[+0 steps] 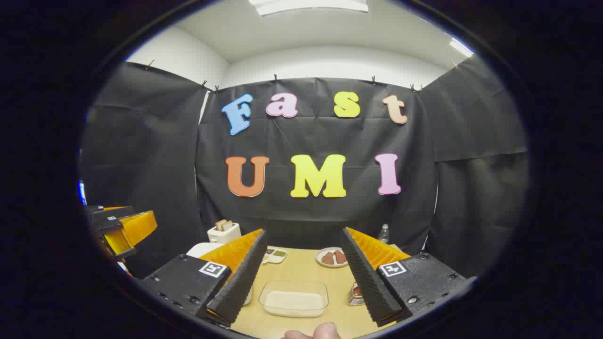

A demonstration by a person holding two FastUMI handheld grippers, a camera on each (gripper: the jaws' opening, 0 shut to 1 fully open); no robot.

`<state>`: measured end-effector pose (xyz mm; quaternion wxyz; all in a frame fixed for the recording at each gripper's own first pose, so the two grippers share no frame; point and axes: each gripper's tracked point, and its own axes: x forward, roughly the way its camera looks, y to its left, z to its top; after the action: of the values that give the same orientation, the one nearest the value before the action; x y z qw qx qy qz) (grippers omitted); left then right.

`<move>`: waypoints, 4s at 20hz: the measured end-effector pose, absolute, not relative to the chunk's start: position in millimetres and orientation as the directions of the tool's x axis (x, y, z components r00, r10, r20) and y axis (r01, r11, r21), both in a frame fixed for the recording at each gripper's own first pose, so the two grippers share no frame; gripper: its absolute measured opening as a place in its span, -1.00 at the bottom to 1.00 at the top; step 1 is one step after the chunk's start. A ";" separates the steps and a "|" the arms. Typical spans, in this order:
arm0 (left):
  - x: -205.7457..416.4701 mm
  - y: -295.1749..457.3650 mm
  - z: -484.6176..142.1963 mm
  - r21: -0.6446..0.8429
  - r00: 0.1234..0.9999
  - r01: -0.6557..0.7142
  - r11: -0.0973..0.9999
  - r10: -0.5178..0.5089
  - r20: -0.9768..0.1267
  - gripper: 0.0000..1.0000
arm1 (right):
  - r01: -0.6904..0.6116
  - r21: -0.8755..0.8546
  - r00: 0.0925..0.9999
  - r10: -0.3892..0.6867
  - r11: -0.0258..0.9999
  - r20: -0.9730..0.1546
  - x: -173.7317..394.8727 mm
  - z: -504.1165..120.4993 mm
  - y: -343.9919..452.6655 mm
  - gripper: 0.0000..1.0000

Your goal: Close the left gripper, press the button to open the rice cooker; take a wooden spoon from the chopstick holder with the right hand, scoop a spoonful of rice and pour it into the rice cooker, then put the wooden spoon back into the chopstick holder.

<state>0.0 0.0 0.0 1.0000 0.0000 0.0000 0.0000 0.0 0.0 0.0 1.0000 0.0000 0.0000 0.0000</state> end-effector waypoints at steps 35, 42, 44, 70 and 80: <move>48.3 0.3 -85.2 -0.040 0.965 -0.060 0.997 0.047 -0.257 0.89 | -0.064 0.015 0.995 0.065 0.998 -0.076 71.6 -27.5 -31.8 1.00; 73.7 22.3 -142.2 -0.042 0.861 -0.105 0.994 0.069 -0.503 0.21 | -0.088 0.010 0.989 0.089 0.996 -0.115 92.1 -57.4 -75.0 1.00; 81.3 25.8 -154.2 -0.039 0.821 -0.110 0.993 0.068 -0.567 -0.26 | -0.066 0.046 0.989 0.071 0.997 -0.130 96.3 -63.9 -86.8 1.00; 145.5 43.0 -246.9 -0.119 0.654 -0.144 0.982 0.004 -0.757 -1.00 | 0.079 0.031 0.973 -0.070 0.996 -0.220 102.6 -92.0 -174.7 1.00; 230.3 53.6 -95.6 -0.081 0.919 -0.090 0.993 0.052 -0.390 -1.00 | 0.152 0.007 0.976 -0.149 0.988 -0.161 85.1 -65.8 -205.1 1.00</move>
<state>230.3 53.6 -95.6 0.9784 -0.0488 0.1975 0.0364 85.1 -205.1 -65.8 0.9939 0.0098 0.0800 -0.0757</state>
